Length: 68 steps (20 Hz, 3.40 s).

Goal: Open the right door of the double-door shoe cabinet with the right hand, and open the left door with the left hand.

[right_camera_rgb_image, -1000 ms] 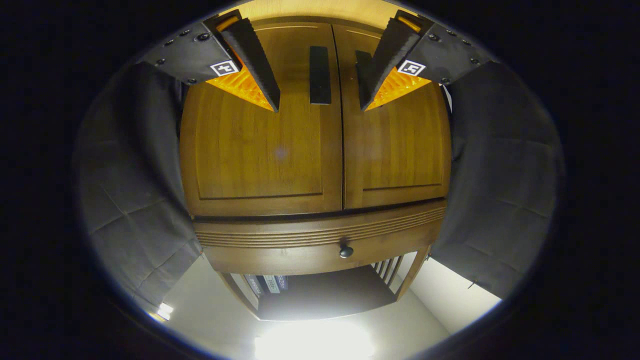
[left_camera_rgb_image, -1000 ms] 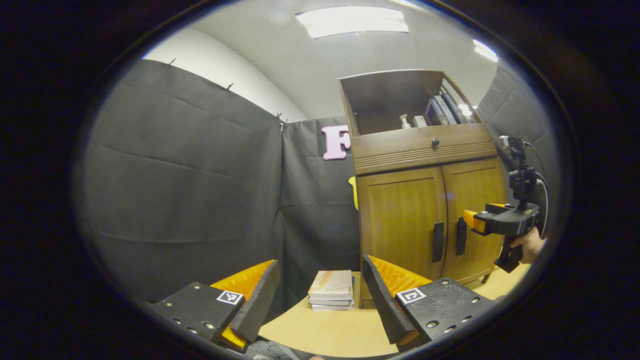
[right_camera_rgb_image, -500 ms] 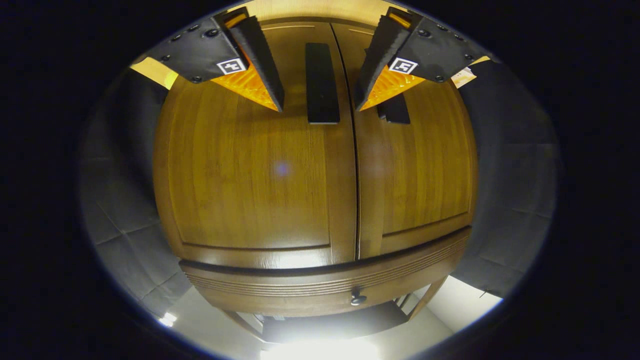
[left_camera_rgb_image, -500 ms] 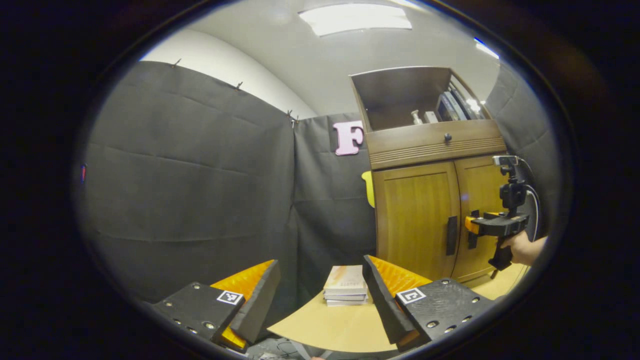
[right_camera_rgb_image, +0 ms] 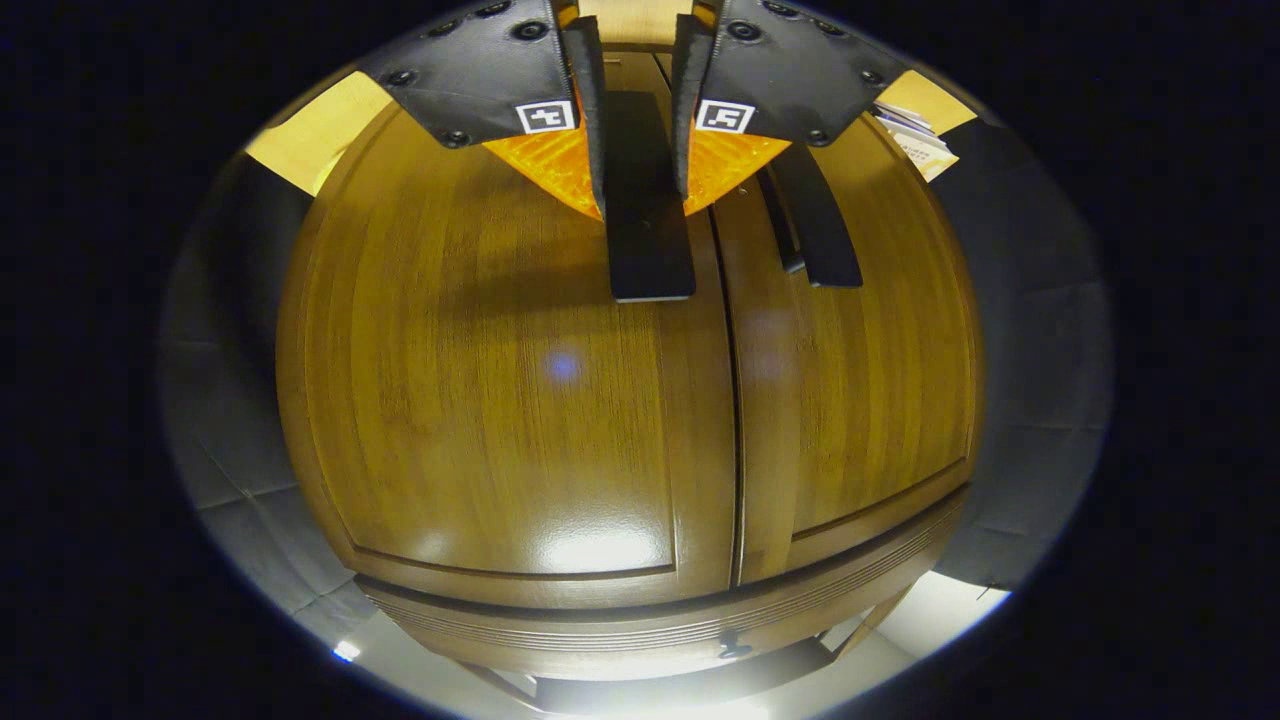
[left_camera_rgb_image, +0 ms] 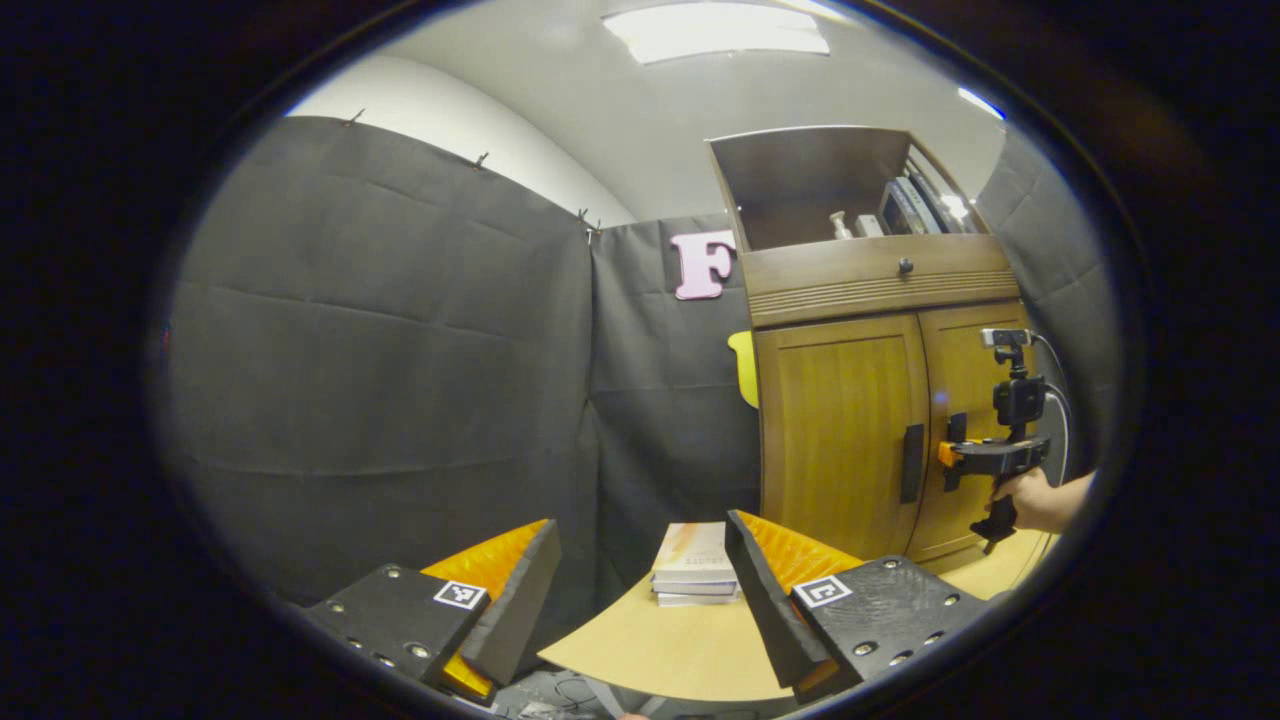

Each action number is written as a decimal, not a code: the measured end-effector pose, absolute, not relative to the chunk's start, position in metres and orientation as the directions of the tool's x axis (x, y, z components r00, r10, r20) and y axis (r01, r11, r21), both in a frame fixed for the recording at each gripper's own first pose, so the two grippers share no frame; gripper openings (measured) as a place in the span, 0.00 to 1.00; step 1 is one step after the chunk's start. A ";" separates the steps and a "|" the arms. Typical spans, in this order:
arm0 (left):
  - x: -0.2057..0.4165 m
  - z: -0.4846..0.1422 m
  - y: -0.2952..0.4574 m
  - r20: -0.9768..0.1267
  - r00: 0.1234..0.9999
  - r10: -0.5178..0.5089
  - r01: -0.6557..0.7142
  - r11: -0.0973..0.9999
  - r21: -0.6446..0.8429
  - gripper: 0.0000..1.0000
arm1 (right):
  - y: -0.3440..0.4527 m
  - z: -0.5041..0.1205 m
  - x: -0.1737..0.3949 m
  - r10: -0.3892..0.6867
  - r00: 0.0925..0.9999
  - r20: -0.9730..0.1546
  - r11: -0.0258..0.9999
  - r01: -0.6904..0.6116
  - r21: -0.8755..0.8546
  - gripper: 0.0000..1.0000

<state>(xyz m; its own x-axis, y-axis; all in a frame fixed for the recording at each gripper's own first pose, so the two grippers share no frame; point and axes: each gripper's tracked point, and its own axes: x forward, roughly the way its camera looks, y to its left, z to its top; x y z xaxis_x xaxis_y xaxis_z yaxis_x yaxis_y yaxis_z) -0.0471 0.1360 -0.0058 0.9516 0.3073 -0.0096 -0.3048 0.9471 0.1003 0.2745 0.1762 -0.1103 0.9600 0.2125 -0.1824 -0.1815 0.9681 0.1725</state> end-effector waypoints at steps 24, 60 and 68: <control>-0.003 -0.009 0.038 0.005 0.999 0.033 -0.034 0.997 0.066 0.96 | 0.145 -0.049 0.227 0.347 0.923 -0.167 0.931 -0.317 0.180 0.12; 0.028 -0.015 -0.194 -0.021 0.956 -0.293 0.293 0.955 0.037 0.96 | -0.029 -0.037 0.178 0.246 0.954 -0.173 0.956 -0.210 0.202 0.05; 0.016 -0.021 -0.224 -0.037 0.956 -0.292 0.294 0.954 0.061 0.95 | -0.084 -0.044 0.178 0.192 0.963 -0.188 0.963 -0.148 0.224 0.00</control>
<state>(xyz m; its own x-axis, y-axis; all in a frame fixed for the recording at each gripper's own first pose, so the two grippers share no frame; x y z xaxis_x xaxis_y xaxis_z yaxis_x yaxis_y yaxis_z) 0.0164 -0.2242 -0.0214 0.9557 -0.2919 -0.0372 0.2938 0.9539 0.0611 0.1779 -0.0840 -0.0445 0.9632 0.1917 -0.1883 -0.1480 0.9633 0.2238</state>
